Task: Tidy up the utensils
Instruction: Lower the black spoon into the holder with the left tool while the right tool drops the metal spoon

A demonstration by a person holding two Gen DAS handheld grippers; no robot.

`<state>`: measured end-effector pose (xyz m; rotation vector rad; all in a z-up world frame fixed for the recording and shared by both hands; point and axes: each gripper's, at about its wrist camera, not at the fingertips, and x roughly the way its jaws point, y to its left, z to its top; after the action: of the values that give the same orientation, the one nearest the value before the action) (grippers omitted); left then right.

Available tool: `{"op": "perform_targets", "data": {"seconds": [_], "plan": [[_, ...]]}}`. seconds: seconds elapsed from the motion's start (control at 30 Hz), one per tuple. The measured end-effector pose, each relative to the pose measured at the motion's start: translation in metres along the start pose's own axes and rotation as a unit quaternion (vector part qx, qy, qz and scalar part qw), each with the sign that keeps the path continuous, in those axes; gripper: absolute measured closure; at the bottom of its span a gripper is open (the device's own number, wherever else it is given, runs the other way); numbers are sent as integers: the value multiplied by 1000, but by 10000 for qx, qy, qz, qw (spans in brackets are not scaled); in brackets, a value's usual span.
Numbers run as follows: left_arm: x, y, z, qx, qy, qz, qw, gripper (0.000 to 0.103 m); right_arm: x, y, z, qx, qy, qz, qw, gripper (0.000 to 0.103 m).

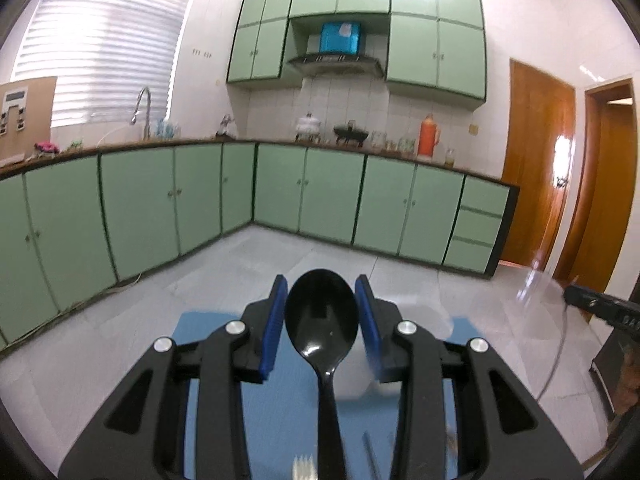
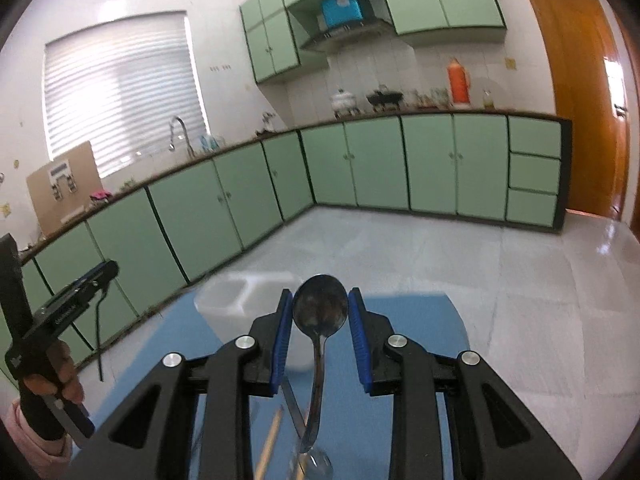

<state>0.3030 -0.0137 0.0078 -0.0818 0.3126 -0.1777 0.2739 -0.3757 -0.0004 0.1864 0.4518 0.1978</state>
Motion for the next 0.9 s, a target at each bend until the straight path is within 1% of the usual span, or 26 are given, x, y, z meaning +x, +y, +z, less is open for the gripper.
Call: {"op": "perform_targets", "data": {"seconds": [0.1,0.2,0.27,0.43,0.53,0.6,0.77,0.9], "plan": [[14,-13,23,-4,-286,-192,9994,69,17,10,24,-56,-196,180,9996,75],[34,-24,41,-82,-497,-400,9979,69,36,17,46,-104,-340,271,9990,75],[45,-28,47,-159,-618,-529,9966,69,49,22,59,-93,-425,369,9984,75],[86,-34,56,-267,-803,-641,9944,69,84,29,82,-186,-583,313,9976,75],[109,-38,54,-298,-908,-660,9932,69,107,27,82,-128,-526,316,9980,75],[126,-42,49,-255,-897,-616,9937,69,126,27,78,-140,-467,259,9985,75],[156,-42,25,-173,-713,-515,9960,69,162,23,56,-161,-246,124,9995,75],[167,-35,6,-227,-513,-462,9974,69,179,19,38,-120,-44,173,9998,75]]}}
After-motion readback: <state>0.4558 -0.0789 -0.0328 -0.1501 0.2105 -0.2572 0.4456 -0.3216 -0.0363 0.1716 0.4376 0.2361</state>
